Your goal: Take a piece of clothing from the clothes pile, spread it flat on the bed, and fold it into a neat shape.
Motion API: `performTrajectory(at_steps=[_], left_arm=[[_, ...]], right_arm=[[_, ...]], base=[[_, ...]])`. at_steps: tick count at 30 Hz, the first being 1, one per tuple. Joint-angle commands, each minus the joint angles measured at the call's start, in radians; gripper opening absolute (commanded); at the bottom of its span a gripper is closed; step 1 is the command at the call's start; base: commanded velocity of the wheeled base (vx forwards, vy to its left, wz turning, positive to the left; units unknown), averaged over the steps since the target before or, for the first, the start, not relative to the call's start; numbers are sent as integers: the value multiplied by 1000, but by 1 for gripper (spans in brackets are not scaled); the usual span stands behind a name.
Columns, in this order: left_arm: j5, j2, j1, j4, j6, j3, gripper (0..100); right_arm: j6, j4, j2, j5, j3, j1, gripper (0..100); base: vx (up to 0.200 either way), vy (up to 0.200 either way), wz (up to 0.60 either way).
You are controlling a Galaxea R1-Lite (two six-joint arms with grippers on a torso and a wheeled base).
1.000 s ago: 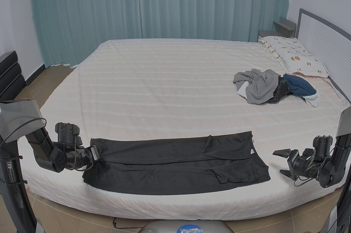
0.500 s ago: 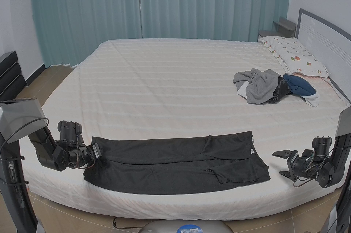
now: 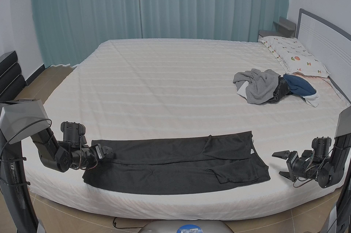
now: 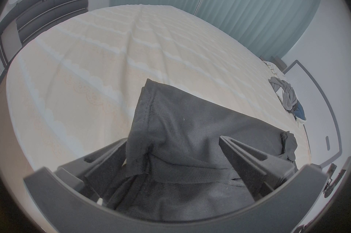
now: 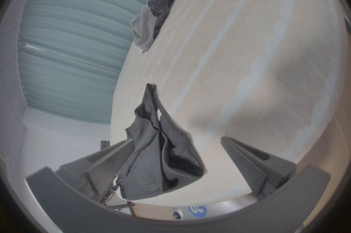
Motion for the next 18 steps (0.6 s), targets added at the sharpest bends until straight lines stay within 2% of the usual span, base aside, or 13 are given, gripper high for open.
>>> performTrajectory(at_steps=[1,9,15,18], left_arm=[[2,-6,-17,-1,7,23,0],[71,-6,-24,-1,9,13,0],[85,-20,-24,-1,11,0,0],[122,-33,-24,-1,24,-1,0]], right_arm=[[0,0,1,0,0,0,100],[0,0,0,2,0,8,100],[0,0,0,2,0,6,100],[2,1,0,2,0,6,100]], base=[[0,0,0],[0,0,0],[0,0,0],[0,0,0]])
